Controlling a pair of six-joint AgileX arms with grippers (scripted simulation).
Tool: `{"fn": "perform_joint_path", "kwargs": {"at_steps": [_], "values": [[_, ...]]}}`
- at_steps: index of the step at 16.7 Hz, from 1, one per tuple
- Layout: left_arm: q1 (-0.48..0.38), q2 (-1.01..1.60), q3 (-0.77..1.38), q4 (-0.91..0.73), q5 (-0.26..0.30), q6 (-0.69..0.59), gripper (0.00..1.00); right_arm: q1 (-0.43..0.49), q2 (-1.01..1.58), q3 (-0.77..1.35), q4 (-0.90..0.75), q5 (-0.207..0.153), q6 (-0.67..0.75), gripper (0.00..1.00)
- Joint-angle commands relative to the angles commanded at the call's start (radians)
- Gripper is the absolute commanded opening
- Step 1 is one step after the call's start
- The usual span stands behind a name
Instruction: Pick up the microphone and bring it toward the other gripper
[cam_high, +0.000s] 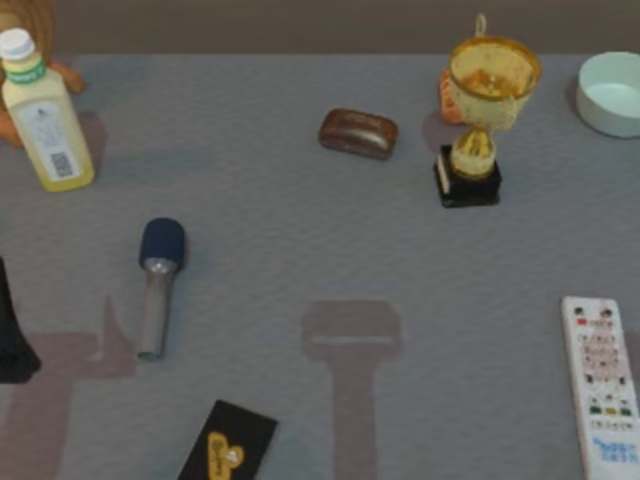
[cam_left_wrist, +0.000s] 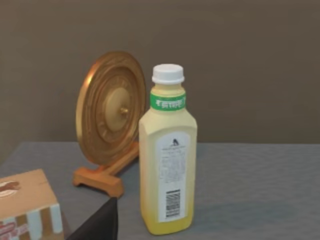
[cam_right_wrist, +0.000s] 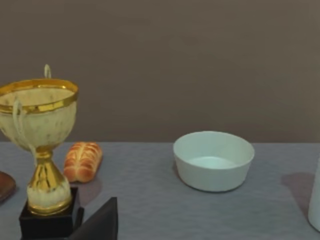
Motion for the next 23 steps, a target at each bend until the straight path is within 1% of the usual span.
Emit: {"fn": "perform_joint_path", "kwargs": {"at_steps": [4, 8, 11, 17, 23], "values": [[-0.007, 0.032, 0.027, -0.019, 0.003, -0.006, 1.00, 0.000, 0.000, 0.000, 0.000, 0.000, 0.000, 1.00], [-0.040, 0.223, 0.171, -0.122, 0.012, -0.035, 1.00, 0.000, 0.000, 0.000, 0.000, 0.000, 0.000, 1.00], [-0.074, 0.477, 0.327, -0.239, 0.021, -0.068, 1.00, 0.000, 0.000, 0.000, 0.000, 0.000, 0.000, 1.00], [-0.153, 1.078, 0.665, -0.510, 0.040, -0.139, 1.00, 0.000, 0.000, 0.000, 0.000, 0.000, 0.000, 1.00], [-0.220, 1.536, 0.954, -0.729, 0.058, -0.198, 1.00, 0.000, 0.000, 0.000, 0.000, 0.000, 0.000, 1.00]]}}
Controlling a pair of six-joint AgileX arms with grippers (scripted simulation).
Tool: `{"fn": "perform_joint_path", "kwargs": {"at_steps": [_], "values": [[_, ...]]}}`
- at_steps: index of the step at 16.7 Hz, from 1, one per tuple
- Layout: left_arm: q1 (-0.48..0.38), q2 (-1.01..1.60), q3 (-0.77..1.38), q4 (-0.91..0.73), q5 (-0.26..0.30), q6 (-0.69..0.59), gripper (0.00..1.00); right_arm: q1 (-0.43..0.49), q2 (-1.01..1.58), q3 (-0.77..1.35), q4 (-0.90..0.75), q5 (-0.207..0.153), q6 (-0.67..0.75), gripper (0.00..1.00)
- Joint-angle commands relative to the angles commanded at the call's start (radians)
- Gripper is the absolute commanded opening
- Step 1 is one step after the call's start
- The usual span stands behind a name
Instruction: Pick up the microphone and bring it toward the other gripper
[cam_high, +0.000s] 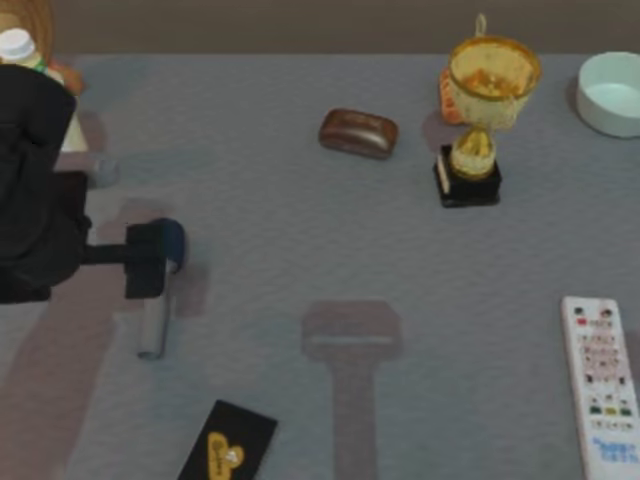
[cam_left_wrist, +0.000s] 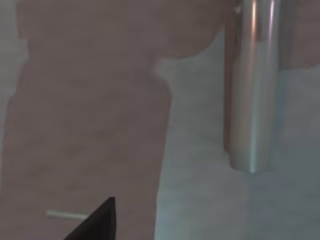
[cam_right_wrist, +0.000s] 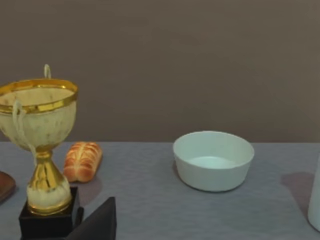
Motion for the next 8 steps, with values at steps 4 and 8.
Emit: {"fn": "perform_joint_path", "kwargs": {"at_steps": [4, 8], "values": [[-0.025, 0.166, 0.116, -0.076, 0.007, -0.022, 1.00, 0.000, 0.000, 0.000, 0.000, 0.000, 0.000, 1.00], [-0.030, 0.194, 0.136, -0.088, 0.008, -0.026, 1.00, 0.000, 0.000, 0.000, 0.000, 0.000, 0.000, 1.00]]}}
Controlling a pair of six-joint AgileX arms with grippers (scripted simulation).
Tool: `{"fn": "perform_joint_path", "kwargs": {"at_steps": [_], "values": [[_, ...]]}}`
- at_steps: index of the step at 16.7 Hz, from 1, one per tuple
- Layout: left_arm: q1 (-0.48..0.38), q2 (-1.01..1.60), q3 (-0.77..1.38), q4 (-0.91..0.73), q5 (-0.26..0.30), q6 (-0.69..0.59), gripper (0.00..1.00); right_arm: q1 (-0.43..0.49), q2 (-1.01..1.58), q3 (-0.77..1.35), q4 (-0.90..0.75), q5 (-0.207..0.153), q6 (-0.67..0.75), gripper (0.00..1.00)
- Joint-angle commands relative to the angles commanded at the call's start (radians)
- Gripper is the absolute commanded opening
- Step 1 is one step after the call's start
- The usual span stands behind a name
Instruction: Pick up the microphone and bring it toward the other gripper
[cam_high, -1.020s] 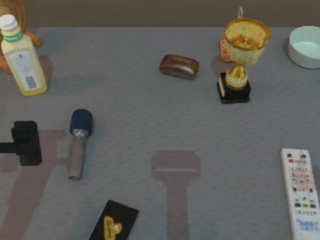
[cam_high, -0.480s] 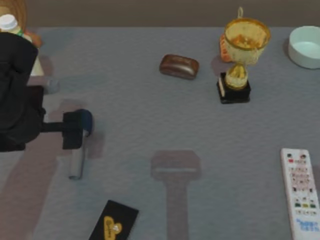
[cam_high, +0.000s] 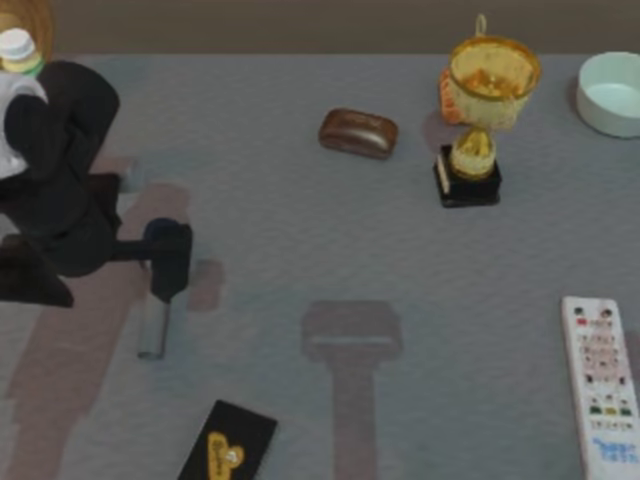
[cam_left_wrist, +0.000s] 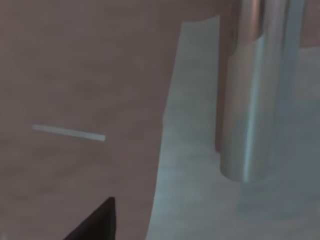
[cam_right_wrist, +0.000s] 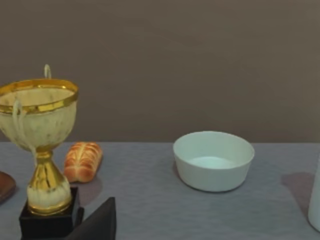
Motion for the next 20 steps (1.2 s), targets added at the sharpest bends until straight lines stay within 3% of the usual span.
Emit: {"fn": "perform_joint_path", "kwargs": {"at_steps": [5, 12, 18, 20], "values": [[0.001, 0.028, -0.017, 0.041, 0.000, 0.000, 1.00, 0.000, 0.000, 0.000, 0.000, 0.000, 0.000, 1.00], [-0.017, 0.230, -0.112, 0.351, -0.001, -0.014, 1.00, 0.000, 0.000, 0.000, 0.000, 0.000, 0.000, 1.00], [-0.020, 0.258, -0.125, 0.384, -0.001, -0.016, 1.00, 0.000, 0.000, 0.000, 0.000, 0.000, 0.000, 1.00], [-0.020, 0.258, -0.125, 0.384, -0.001, -0.016, 0.85, 0.000, 0.000, 0.000, 0.000, 0.000, 0.000, 1.00]]}}
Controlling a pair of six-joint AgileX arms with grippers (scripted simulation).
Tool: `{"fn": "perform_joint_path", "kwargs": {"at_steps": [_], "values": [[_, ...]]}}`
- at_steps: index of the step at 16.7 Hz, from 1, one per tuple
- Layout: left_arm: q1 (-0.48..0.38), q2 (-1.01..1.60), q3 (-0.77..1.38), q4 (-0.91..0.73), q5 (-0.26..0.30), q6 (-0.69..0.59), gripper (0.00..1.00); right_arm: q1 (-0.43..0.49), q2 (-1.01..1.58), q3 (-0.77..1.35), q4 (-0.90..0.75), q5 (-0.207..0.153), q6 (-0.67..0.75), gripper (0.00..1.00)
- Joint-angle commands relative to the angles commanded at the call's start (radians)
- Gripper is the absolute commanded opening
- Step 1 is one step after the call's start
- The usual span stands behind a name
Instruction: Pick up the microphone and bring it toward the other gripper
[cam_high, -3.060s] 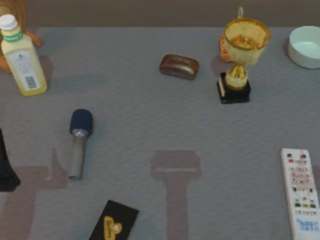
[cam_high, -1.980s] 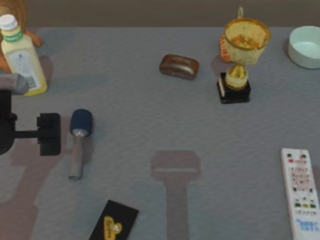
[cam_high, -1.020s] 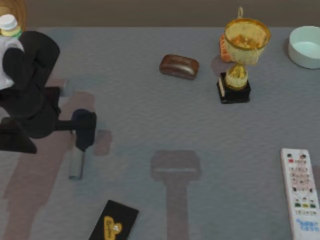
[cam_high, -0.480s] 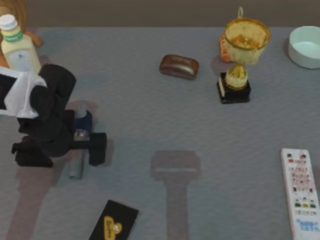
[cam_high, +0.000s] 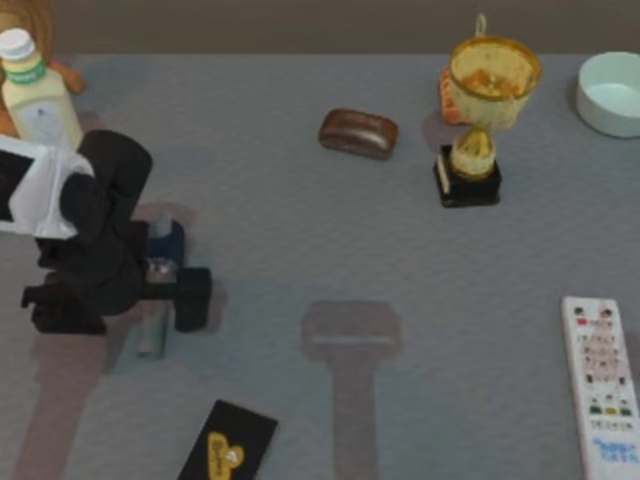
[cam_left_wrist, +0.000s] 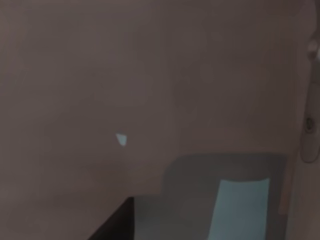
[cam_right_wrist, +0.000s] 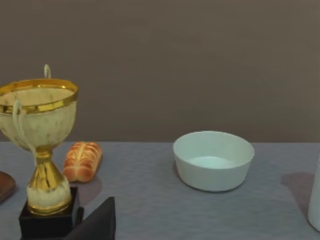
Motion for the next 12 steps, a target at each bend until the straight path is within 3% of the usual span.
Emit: {"fn": "perform_joint_path", "kwargs": {"at_steps": [11, 12], "values": [[0.000, 0.000, 0.000, 0.000, 0.000, 0.000, 0.02, 0.000, 0.000, 0.000, 0.000, 0.000, 0.000, 1.00], [0.000, 0.000, 0.000, 0.000, 0.000, 0.000, 0.00, 0.000, 0.000, 0.000, 0.000, 0.000, 0.000, 1.00]]}}
